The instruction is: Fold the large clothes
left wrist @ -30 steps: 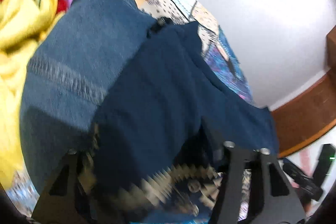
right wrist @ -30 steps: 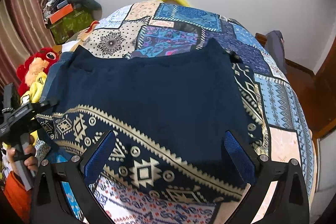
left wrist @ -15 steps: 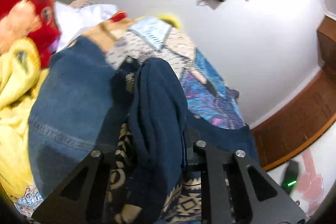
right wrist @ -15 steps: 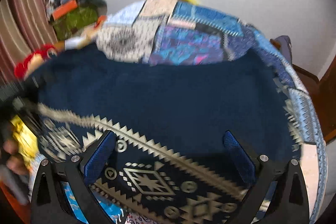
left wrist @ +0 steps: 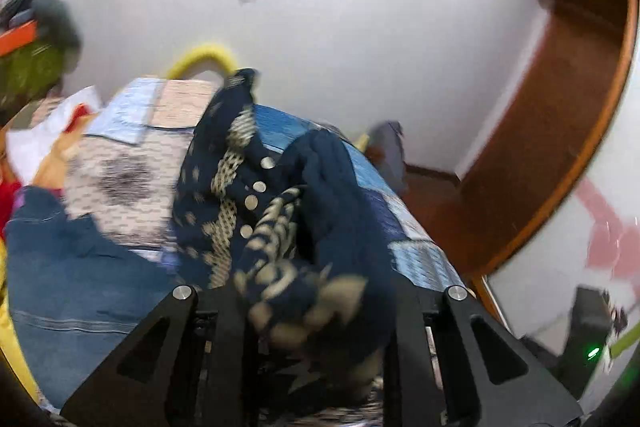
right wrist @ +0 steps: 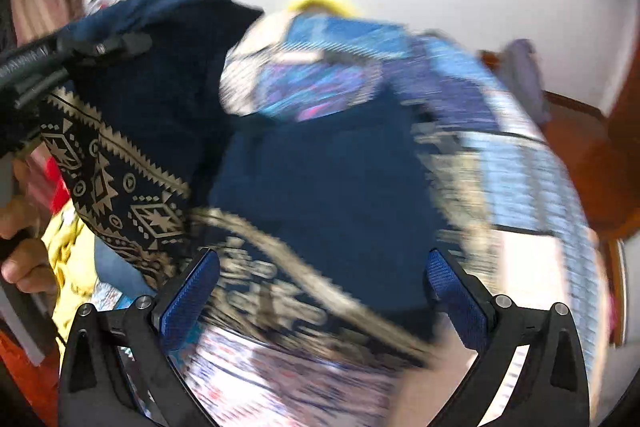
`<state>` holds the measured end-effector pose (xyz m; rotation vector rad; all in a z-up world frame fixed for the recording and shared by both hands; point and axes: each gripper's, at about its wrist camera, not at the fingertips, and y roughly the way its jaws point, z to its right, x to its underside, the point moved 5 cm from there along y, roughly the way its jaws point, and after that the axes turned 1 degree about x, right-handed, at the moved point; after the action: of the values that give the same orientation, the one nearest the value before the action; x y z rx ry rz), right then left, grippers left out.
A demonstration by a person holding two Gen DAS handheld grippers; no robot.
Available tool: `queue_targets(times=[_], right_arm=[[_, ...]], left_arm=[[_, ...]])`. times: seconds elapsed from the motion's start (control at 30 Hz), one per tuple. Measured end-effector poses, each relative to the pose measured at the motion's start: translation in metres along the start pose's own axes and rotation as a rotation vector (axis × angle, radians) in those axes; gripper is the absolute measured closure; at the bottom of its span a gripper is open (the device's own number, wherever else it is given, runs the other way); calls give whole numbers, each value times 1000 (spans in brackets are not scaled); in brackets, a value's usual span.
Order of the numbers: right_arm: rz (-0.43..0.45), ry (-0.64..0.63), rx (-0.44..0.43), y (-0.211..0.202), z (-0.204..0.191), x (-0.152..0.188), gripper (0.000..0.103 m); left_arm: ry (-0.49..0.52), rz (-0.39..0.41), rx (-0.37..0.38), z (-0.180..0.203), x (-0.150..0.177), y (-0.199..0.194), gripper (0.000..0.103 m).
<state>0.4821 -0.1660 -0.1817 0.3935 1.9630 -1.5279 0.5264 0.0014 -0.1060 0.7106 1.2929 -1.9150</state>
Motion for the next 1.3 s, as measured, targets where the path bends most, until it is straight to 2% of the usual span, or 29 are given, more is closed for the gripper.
queue_targets(times=[0.07, 0.13, 0.27, 0.43, 0.5, 0.53, 0.57, 0.63, 0.67, 0.73, 0.83, 0.9, 1.03, 1.13, 1.2, 1.3], right_arm=[[29, 54, 48, -21, 34, 4, 0], [38, 98, 72, -37, 66, 7, 0], [43, 162, 135, -62, 119, 21, 0], [45, 193, 150, -80, 146, 34, 0], [46, 189, 162, -86, 150, 37, 0], [47, 186, 164, -89, 151, 38, 0], [50, 184, 165, -93, 151, 39, 0], [60, 175, 163, -101, 150, 40, 0], [66, 170, 161, -104, 151, 40, 0], [83, 153, 160, -115, 147, 38, 0], [106, 135, 144, -125, 137, 34, 0], [118, 124, 116, -128, 128, 29, 0], [115, 117, 48, -117, 106, 20, 0], [89, 112, -3, -95, 85, 16, 0], [57, 108, -43, -75, 71, 16, 0], [-30, 121, -97, -38, 53, 23, 0]], left_arm=[[45, -36, 24, 30, 11, 15, 85], [91, -105, 47, 60, 32, 38, 86], [177, -233, 62, 95, 77, 67, 86], [363, -404, 53, 125, 142, 86, 86], [452, -417, 18, 130, 158, 83, 86], [500, -410, 1, 134, 163, 78, 80], [533, -411, -2, 137, 166, 73, 66], [565, -425, 59, 145, 172, 53, 49], [570, -425, 77, 145, 174, 47, 45], [606, -397, 86, 143, 174, 23, 44], [605, -355, 72, 132, 166, -7, 39], [571, -322, 67, 118, 154, -27, 36], [470, -262, 5, 71, 116, -44, 27], [394, -231, -47, 37, 95, -46, 21], [361, -230, -82, 18, 90, -42, 21], [302, -295, -122, -11, 98, -15, 21]])
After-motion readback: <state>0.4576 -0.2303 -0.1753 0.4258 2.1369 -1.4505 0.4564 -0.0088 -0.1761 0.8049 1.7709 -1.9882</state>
